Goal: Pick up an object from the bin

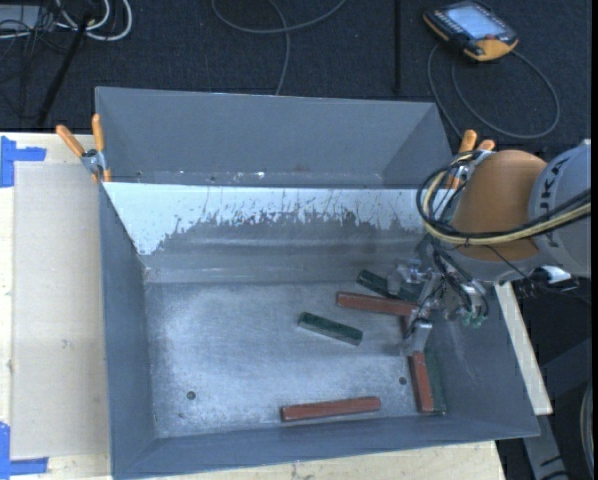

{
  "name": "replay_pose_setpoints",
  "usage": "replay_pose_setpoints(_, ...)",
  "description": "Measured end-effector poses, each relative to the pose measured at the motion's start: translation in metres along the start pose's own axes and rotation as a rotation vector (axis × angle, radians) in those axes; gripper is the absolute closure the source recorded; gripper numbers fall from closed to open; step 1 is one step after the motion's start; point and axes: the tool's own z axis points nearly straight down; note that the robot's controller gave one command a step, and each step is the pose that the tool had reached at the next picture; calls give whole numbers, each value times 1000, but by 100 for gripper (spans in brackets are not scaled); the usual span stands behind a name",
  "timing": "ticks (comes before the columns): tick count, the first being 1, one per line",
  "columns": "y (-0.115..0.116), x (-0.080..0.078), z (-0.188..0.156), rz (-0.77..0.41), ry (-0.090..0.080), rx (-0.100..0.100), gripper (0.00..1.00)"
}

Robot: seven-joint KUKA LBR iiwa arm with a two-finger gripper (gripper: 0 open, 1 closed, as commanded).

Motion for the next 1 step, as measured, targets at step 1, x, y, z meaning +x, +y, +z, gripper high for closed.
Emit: replay_pose_setpoints(1, 1, -11, 5, -92, -6, -1, 0)
